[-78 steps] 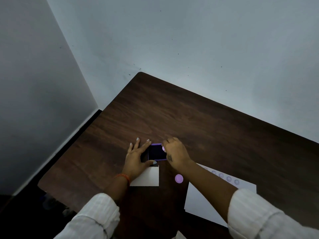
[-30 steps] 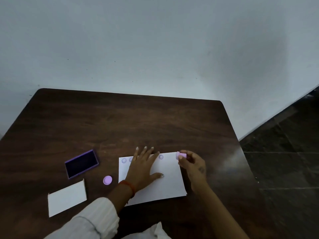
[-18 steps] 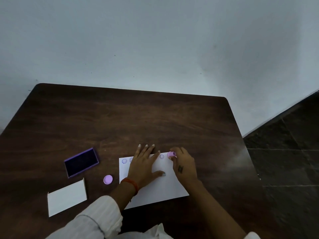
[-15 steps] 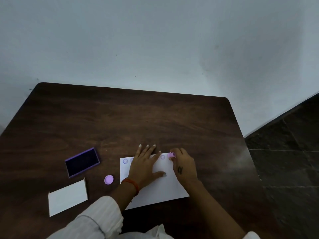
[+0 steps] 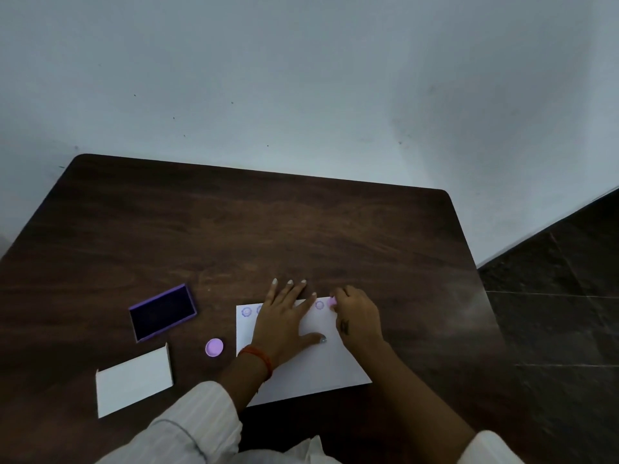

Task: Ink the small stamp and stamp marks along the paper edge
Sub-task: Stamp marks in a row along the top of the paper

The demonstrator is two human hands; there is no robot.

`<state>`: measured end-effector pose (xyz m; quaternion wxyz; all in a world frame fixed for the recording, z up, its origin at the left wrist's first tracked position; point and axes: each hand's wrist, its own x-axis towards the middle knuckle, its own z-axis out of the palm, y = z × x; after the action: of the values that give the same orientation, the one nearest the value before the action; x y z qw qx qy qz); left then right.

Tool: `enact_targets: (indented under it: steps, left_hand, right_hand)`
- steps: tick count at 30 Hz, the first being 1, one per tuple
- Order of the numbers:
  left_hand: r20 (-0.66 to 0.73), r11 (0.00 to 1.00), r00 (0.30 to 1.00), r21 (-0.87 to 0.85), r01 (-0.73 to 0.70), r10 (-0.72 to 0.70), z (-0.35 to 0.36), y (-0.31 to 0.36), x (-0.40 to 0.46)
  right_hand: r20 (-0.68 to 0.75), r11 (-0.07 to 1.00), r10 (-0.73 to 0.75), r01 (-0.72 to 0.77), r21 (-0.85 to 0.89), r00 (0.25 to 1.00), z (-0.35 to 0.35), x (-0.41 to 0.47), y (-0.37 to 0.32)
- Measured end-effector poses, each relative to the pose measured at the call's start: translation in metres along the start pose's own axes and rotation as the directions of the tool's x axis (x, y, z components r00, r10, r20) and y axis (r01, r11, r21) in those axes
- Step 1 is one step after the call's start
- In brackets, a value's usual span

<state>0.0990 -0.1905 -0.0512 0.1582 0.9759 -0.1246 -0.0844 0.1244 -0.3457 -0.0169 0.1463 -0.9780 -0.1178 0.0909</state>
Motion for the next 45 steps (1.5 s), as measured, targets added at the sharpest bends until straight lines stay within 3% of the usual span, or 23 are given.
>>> enact_targets:
  steps: [10,16,21,26,36,39,41,44,45]
  left_hand:
    - [-0.019,1.000,1.000,-0.021,0.008,-0.009,0.005,-0.002,0.000]
    - [-0.028,0.999,1.000,-0.031,0.007,-0.008,0.007,-0.003,0.001]
    - [-0.033,0.999,0.999,-0.044,0.008,-0.010,0.009,-0.003,0.001]
    - [-0.025,0.999,1.000,-0.052,0.009,-0.010,0.009,-0.003,0.001]
    - [0.005,0.999,1.000,-0.048,0.007,-0.006,0.004,-0.002,0.000]
    - [0.020,0.999,1.000,-0.033,0.006,-0.005,-0.001,0.000,0.000]
    - [0.036,1.000,0.999,-0.022,0.002,-0.002,-0.004,0.000,0.000]
    - [0.020,0.996,0.999,-0.077,0.032,-0.031,-0.013,0.002,-0.004]
    - [-0.007,0.993,0.999,-0.112,0.045,-0.046,-0.017,0.002,-0.006]
  right_hand:
    - [-0.007,0.997,-0.072,0.072,-0.029,0.997,0.003,0.003,0.004]
    - [0.076,0.980,-0.184,0.188,-0.056,0.980,-0.004,0.009,0.011]
    - [-0.013,0.990,-0.133,0.132,-0.040,0.991,0.003,0.005,0.008]
    - [0.052,0.978,-0.197,0.200,-0.059,0.979,0.000,0.008,0.012]
    - [0.007,0.989,-0.139,0.139,-0.049,0.990,-0.002,0.003,0.007]
    - [0.096,0.996,-0.038,0.029,0.089,0.995,-0.017,0.013,0.005]
    - [0.141,0.955,0.121,-0.154,0.255,0.983,-0.027,0.014,0.003]
    - [-0.061,0.653,0.361,-0.206,0.729,0.930,-0.033,-0.007,-0.005]
    - [-0.027,0.501,0.461,-0.235,0.833,0.887,-0.035,-0.013,-0.008]
